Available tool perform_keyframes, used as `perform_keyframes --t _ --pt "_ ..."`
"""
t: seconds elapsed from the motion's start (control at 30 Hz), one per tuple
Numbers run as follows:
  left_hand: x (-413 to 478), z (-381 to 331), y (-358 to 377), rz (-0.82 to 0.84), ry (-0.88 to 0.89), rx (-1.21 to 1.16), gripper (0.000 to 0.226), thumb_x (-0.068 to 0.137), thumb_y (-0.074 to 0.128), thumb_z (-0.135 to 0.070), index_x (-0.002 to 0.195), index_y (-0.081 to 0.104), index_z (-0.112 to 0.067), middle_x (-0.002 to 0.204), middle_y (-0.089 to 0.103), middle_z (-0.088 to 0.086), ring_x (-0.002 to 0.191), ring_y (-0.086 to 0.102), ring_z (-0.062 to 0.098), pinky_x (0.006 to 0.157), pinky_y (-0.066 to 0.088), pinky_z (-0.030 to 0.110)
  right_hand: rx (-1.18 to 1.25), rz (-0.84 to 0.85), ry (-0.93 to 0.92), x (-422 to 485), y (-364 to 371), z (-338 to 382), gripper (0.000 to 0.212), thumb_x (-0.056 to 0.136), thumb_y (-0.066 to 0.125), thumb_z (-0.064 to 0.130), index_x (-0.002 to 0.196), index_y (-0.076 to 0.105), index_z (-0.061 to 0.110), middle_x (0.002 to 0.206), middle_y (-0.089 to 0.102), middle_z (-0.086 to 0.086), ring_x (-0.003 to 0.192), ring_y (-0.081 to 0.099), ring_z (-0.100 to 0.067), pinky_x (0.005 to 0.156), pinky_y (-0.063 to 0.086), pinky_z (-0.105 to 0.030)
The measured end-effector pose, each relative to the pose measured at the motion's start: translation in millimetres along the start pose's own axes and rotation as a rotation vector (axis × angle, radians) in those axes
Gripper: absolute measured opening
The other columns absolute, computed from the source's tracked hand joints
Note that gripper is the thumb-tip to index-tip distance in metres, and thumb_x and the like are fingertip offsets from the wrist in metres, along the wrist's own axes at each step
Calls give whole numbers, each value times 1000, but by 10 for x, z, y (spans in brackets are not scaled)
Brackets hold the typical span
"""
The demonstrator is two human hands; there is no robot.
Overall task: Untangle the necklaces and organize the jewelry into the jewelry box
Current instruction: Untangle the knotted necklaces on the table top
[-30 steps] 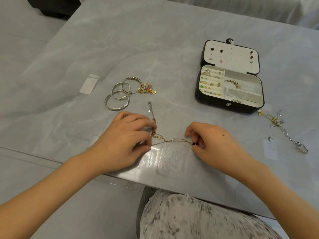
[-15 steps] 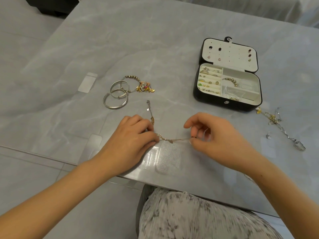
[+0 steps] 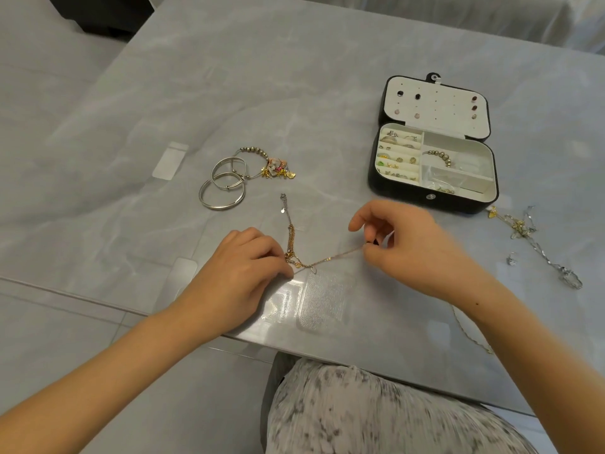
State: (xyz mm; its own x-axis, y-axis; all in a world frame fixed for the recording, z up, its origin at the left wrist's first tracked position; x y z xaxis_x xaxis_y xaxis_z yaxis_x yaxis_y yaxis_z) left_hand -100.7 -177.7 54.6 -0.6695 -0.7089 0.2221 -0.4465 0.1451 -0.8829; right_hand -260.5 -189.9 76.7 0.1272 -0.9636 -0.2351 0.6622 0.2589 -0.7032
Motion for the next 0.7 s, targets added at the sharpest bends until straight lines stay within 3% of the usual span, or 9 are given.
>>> perform_keyframes --t 0.2,0.3,0.4,0.5,0.6,0.7 --pt "57 -24 -5 15 -159 -12 26 84 47 -29 84 70 -16 76 59 -6 75 49 12 70 35 18 -1 142 -6 -172 192 77 32 78 55 0 90 61 28 69 55 10 63 50 0 61 41 -11" --pt "108 -3 62 37 -233 9 17 80 57 -26 78 68 -13 73 59 -2 71 54 19 66 35 19 -148 168 -4 -214 268 36 27 80 54 7 93 60 30 69 57 12 67 52 0 61 41 -12" --pt "133 22 105 34 -276 17 15 78 58 -19 72 66 -9 70 59 2 66 55 24 66 34 27 -383 94 -17 -190 257 42 13 85 57 28 97 61 31 82 59 13 82 55 -5 72 43 -21" --pt "170 -25 132 40 -221 82 29 83 43 -22 68 63 -7 67 57 5 62 54 25 65 33 32 -513 -4 -47 -125 256 112 18 89 51 42 99 63 33 97 58 10 95 54 -13 75 35 -25" --pt "201 -67 150 55 -177 126 31 82 39 -21 67 61 -7 67 57 6 61 54 26 65 32 33 -474 -75 -74 -38 311 144 20 86 58 41 97 66 26 97 58 5 94 52 -19 77 31 -29" --pt "186 -41 140 60 -204 52 28 83 41 -24 70 60 -8 69 57 5 64 53 24 66 32 30 -393 -52 -77 34 426 120 16 85 61 35 92 65 21 94 59 4 90 52 -19 80 37 -29"
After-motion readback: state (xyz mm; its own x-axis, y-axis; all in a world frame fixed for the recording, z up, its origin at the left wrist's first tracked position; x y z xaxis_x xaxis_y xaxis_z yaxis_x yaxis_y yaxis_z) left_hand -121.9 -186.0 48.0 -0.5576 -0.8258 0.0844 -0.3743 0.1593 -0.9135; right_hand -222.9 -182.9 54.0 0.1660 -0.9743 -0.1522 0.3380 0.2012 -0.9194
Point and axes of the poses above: each hand's wrist, its own x-axis towards the middle knuckle, its own y-axis out of the palm, z = x × y, the point moved 9 cm from there along x, towards the middle knuckle
